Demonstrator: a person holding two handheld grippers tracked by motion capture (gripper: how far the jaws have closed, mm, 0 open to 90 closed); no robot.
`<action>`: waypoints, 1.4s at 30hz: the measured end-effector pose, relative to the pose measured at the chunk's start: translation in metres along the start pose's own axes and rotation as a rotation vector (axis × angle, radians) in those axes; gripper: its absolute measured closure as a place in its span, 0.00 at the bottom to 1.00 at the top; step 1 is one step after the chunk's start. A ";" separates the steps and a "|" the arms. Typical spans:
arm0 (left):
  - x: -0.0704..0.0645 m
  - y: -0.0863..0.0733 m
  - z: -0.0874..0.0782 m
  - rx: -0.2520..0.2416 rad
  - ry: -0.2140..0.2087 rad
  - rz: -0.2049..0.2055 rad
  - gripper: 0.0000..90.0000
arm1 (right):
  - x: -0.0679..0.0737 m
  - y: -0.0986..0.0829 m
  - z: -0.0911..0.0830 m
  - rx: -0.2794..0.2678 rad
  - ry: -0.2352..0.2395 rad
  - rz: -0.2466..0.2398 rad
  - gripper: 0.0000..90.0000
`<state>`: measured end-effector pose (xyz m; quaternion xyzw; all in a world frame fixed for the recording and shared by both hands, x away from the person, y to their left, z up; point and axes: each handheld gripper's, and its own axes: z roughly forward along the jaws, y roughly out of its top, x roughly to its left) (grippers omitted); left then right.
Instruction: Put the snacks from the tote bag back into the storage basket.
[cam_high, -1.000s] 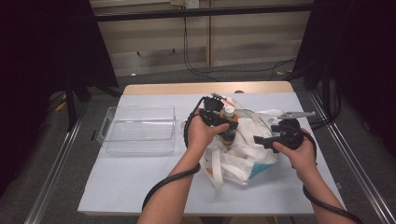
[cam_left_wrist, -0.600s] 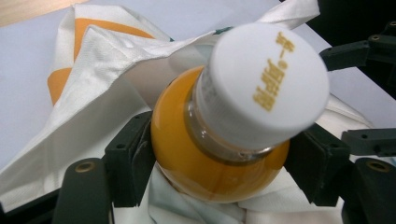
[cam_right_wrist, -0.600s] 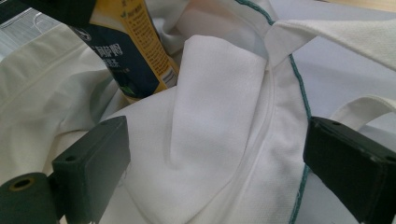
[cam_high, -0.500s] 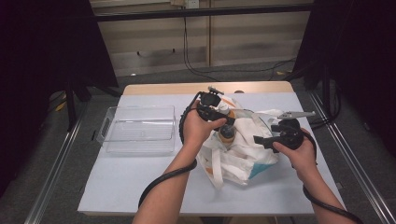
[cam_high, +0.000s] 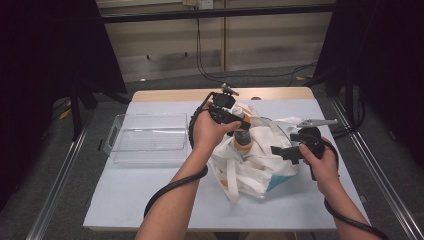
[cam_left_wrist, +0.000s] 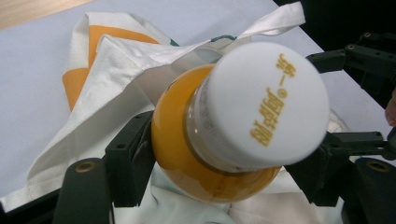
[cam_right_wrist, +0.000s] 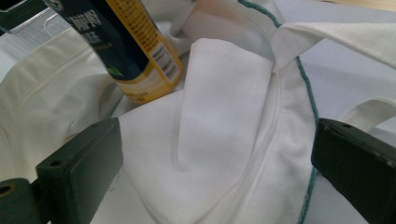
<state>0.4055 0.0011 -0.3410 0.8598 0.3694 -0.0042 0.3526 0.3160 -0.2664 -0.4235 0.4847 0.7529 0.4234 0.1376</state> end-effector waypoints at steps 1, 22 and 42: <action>0.000 0.000 0.000 0.000 0.000 0.000 0.34 | -0.001 0.000 0.000 0.003 -0.003 0.002 0.03; 0.002 0.013 -0.030 0.084 0.025 -0.014 0.34 | 0.002 0.001 0.001 0.006 0.005 -0.003 0.02; 0.013 0.014 -0.056 0.096 0.032 -0.029 0.34 | 0.006 0.001 0.003 0.019 0.012 -0.016 0.02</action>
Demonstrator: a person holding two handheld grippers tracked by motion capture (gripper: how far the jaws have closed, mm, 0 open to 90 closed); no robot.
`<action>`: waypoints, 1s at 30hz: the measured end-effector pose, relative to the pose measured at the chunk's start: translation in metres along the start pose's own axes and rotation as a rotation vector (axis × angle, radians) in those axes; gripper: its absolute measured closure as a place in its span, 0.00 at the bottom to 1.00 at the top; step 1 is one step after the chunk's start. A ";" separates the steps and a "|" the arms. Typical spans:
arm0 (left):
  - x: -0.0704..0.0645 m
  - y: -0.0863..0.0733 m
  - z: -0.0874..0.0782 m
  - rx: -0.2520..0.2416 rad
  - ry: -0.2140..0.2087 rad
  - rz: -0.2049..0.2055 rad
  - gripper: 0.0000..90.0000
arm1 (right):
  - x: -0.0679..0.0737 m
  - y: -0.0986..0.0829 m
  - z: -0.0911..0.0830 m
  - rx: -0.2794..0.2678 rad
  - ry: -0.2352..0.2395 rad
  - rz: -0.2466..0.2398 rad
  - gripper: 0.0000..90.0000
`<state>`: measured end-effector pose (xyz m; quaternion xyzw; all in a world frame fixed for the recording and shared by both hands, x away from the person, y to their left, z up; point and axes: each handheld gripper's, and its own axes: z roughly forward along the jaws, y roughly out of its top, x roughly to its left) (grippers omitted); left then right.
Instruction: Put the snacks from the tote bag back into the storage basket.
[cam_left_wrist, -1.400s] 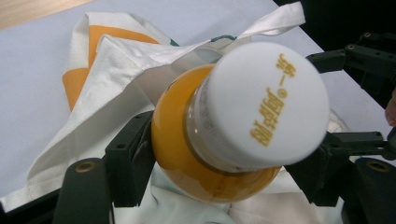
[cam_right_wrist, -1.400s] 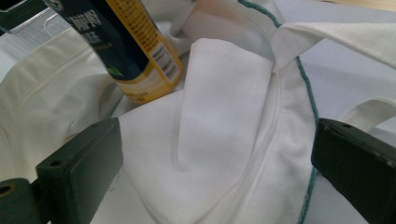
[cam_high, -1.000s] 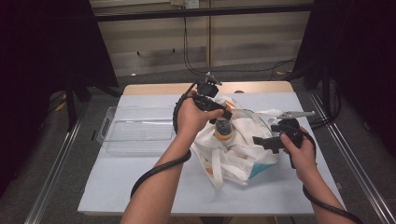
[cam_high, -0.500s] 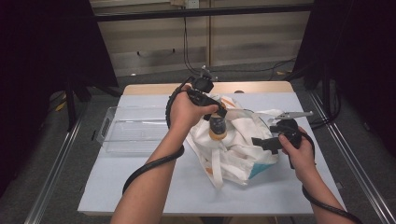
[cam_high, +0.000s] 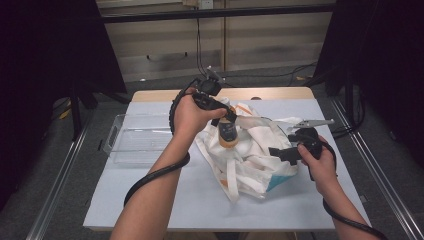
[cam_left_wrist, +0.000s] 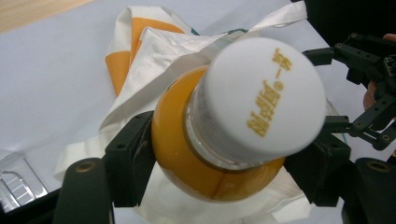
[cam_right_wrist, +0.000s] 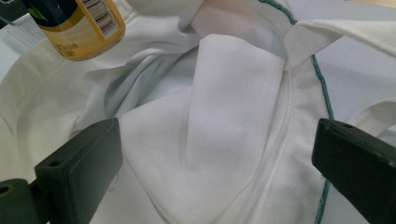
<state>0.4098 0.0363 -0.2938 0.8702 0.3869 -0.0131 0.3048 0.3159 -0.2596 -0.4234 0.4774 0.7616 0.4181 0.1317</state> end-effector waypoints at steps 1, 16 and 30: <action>0.000 0.000 -0.001 0.004 0.002 -0.012 0.34 | 0.000 0.000 0.000 0.000 -0.002 -0.003 0.02; 0.005 0.000 -0.013 0.010 0.020 -0.017 0.34 | 0.002 0.001 0.000 -0.006 0.002 -0.004 0.02; 0.014 -0.001 -0.024 0.049 0.037 -0.028 0.34 | 0.003 0.002 -0.001 -0.006 0.001 -0.006 0.02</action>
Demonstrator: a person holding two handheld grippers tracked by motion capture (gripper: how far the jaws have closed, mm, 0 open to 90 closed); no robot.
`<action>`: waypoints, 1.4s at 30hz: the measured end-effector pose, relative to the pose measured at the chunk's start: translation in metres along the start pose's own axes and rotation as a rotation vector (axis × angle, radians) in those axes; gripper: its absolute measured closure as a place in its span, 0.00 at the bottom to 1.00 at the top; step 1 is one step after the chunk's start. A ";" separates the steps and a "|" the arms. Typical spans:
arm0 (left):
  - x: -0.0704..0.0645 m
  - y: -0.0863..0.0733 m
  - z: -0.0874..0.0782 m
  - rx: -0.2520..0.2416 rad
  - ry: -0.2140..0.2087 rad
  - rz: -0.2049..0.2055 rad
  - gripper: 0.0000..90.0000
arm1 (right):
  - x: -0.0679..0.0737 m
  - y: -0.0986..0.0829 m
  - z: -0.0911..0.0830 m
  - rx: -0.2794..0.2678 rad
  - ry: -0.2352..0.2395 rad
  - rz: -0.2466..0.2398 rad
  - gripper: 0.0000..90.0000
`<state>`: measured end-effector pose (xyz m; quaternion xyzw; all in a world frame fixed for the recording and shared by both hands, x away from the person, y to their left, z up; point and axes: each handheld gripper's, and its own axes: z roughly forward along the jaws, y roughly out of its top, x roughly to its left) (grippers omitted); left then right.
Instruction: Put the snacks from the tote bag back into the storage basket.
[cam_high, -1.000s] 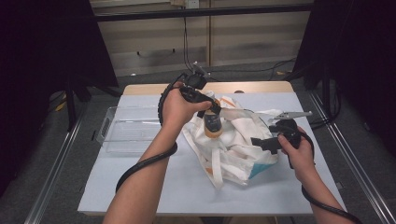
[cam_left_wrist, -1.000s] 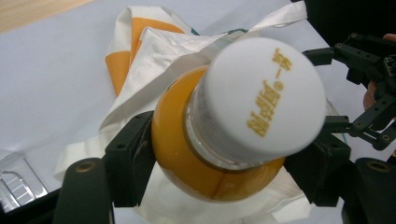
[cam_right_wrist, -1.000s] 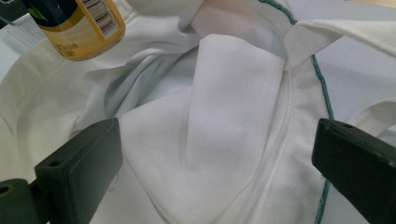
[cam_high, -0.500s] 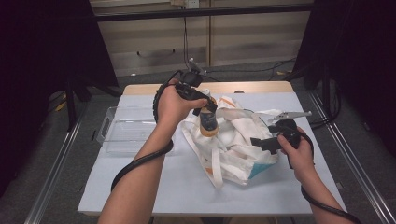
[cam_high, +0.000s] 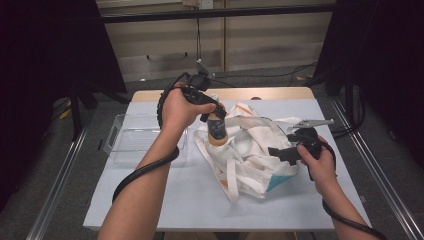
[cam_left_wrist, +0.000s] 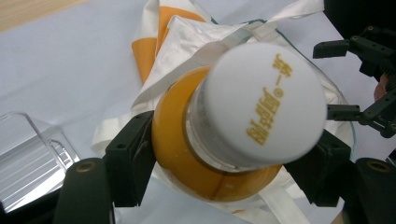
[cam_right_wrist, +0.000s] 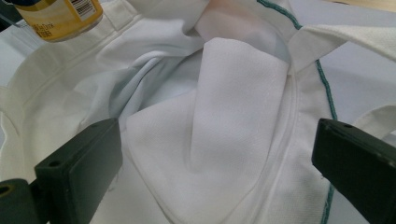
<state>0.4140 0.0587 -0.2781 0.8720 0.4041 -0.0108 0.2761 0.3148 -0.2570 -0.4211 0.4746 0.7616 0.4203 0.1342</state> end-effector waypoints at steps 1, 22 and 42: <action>0.000 0.000 -0.001 0.000 0.001 -0.007 0.34 | 0.000 0.000 0.000 -0.001 -0.002 0.000 0.02; 0.008 0.001 -0.017 0.018 0.018 -0.025 0.34 | 0.000 -0.001 0.001 0.004 0.002 -0.004 0.02; 0.014 0.003 -0.030 0.022 0.052 -0.032 0.34 | 0.000 -0.001 0.002 0.003 0.003 -0.002 0.02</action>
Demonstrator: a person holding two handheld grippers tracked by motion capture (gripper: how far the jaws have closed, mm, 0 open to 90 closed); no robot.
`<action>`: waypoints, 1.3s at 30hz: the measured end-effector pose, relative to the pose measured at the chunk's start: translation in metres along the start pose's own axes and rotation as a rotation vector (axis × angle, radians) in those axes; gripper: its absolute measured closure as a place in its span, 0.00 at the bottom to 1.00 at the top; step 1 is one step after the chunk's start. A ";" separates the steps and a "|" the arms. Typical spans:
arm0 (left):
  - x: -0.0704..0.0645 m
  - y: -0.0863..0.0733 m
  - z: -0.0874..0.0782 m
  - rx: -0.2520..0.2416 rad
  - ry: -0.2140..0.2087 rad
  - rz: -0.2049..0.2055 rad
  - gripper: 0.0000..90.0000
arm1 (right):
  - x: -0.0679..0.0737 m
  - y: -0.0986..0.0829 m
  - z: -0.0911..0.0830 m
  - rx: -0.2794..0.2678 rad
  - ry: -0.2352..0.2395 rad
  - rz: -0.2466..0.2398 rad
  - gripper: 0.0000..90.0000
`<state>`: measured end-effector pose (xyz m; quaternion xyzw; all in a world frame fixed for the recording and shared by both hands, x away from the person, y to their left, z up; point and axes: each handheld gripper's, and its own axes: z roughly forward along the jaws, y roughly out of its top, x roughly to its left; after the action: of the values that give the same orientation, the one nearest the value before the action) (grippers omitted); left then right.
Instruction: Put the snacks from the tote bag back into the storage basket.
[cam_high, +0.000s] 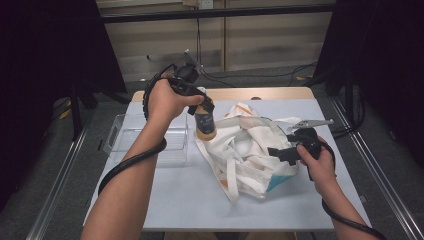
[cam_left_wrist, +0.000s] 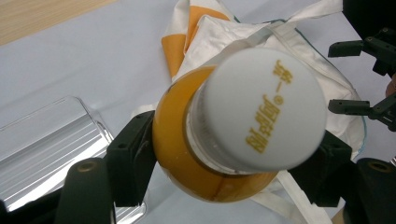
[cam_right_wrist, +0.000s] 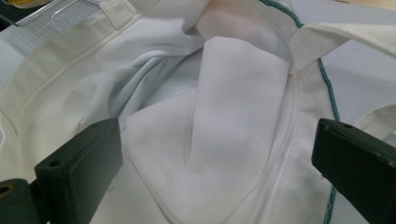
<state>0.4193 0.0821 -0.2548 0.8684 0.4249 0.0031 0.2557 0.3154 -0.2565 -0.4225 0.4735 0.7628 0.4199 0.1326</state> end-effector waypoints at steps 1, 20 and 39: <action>0.001 0.000 0.000 -0.001 0.001 0.003 0.34 | 0.000 0.000 0.000 -0.001 0.000 0.001 0.02; 0.015 -0.007 -0.004 0.007 0.019 -0.032 0.34 | 0.001 0.000 -0.001 -0.001 0.006 0.006 0.02; 0.028 -0.012 -0.012 0.004 0.034 -0.060 0.34 | 0.001 0.002 -0.002 -0.006 0.006 -0.005 0.02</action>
<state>0.4254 0.1144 -0.2558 0.8555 0.4553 0.0093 0.2464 0.3145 -0.2566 -0.4197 0.4700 0.7631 0.4233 0.1326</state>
